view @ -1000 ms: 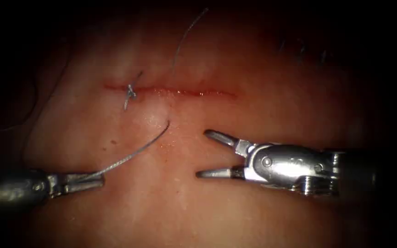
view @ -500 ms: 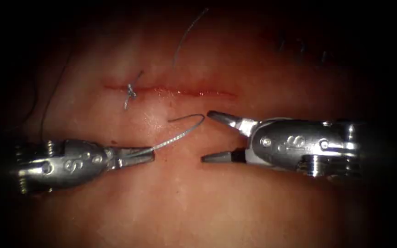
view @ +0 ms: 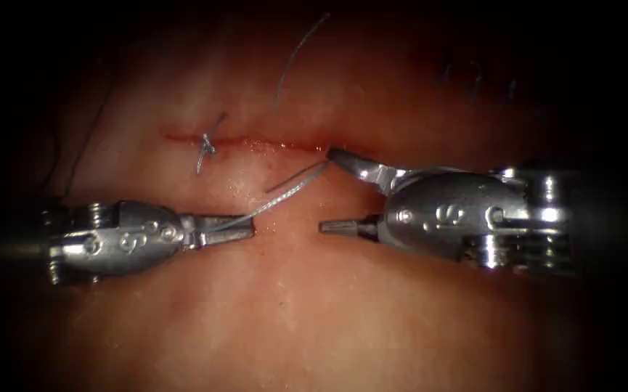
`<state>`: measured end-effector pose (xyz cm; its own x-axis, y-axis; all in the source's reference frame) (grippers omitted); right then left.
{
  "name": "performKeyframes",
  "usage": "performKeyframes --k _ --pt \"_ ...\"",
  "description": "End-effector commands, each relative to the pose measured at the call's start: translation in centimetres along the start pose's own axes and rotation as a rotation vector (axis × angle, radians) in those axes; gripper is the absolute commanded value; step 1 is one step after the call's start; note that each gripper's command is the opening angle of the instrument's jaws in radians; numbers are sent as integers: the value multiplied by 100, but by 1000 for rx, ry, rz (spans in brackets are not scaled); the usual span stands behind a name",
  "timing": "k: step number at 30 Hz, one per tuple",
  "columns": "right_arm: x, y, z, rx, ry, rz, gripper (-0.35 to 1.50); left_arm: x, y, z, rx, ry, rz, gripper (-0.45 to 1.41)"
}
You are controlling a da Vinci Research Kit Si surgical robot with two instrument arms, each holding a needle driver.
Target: Wound Closure
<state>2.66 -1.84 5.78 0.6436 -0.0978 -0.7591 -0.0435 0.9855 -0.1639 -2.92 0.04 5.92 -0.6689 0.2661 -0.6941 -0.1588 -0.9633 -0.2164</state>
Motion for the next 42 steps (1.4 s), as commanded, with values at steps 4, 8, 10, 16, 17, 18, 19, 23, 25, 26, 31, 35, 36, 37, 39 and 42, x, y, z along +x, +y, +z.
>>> performKeyframes --k 4,8,10,16,17,18,19,23,25,26,31,35,36,37,39,42 --pt "14 -2 8 -1 2 -10 121 -2 -6 12 -1 -3 4 -45" --pt "23 -2 16 -5 -4 -34 119 -1 -7 17 -3 -8 9 -45" --pt "28 -1 26 -1 -18 -70 118 1 -6 21 -6 -15 9 -45" --pt "32 -1 42 50 -70 -212 66 1 -5 22 -13 -18 10 -45" --pt "28 -4 44 150 -148 -255 -23 1 -4 21 -14 -17 10 -45" --pt "25 -6 45 183 -179 -268 -32 2 -4 20 -14 -17 10 -45" --pt "21 -9 45 201 -214 -277 -32 2 -4 20 -14 -17 9 -45" --pt "12 -13 42 261 -204 -287 -35 5 -2 19 -14 -18 7 -45" --pt "14 -10 39 265 -193 -283 -35 6 -2 19 -14 -18 6 -45" --pt "16 -7 36 259 -191 -285 -35 8 -3 18 -15 -18 -1 -45" --pt "10 -3 33 274 -156 -270 -35 17 -13 7 -3 -17 -101 64" --pt "-6 -1 28 239 -141 -254 -35 25 -19 -14 20 21 -131 101" --pt "-10 0 26 236 -137 -250 -35 25 -20 -19 21 25 -134 103" --pt "-14 1 22 230 -131 -243 -35 25 -21 -28 25 27 -136 104" --pt "-22 3 11 235 -99 -225 -35 17 -25 -46 42 12 -138 103" --pt "-24 4 1 233 -90 -223 -35 -9 -31 -56 52 -33 -131 99"
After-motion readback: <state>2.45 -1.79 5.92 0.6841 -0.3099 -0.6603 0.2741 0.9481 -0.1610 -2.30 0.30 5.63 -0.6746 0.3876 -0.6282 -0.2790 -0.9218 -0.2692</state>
